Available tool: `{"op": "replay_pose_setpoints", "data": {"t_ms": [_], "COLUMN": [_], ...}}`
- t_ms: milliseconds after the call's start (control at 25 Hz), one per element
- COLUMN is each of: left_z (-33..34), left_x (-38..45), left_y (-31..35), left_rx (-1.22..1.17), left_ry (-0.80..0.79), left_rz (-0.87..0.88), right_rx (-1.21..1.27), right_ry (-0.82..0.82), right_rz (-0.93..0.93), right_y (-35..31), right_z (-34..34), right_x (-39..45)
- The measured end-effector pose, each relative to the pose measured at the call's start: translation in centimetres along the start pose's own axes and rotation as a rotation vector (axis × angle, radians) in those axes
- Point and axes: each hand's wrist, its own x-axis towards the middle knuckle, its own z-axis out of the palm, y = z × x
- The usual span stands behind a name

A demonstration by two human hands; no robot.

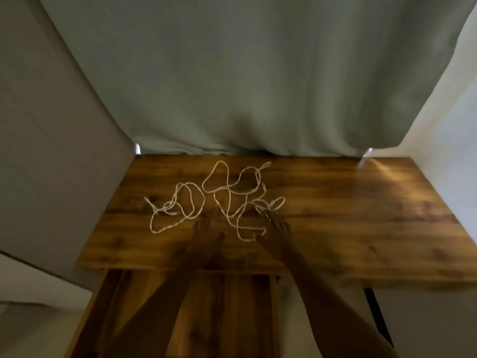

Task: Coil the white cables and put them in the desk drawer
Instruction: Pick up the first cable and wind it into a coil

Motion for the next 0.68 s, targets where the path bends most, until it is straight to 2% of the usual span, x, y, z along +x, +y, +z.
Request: {"op": "replay_pose_setpoints", "data": {"t_ms": [160, 320, 480, 680], "left_z": [3.6, 7.8, 10.7, 12.5], "left_x": [-0.1, 1.8, 4.8, 7.4], "left_y": [0.3, 0.0, -1.5, -2.5], "left_rx": [0.042, 0.053, 0.09, 0.134], "left_ry": [-0.135, -0.193, -0.095, 0.026], "left_rz": [-0.077, -0.03, -0.002, 0.011], "right_rx": [-0.013, -0.043, -0.03, -0.062], "right_ry": [-0.137, -0.168, -0.106, 0.059], "right_rz": [0.047, 0.041, 0.035, 0.038], "right_y": [0.6, 2.0, 4.0, 5.0], "right_z": [3.9, 6.3, 8.6, 10.4], "right_x": [-0.1, 1.5, 4.5, 7.0]}}
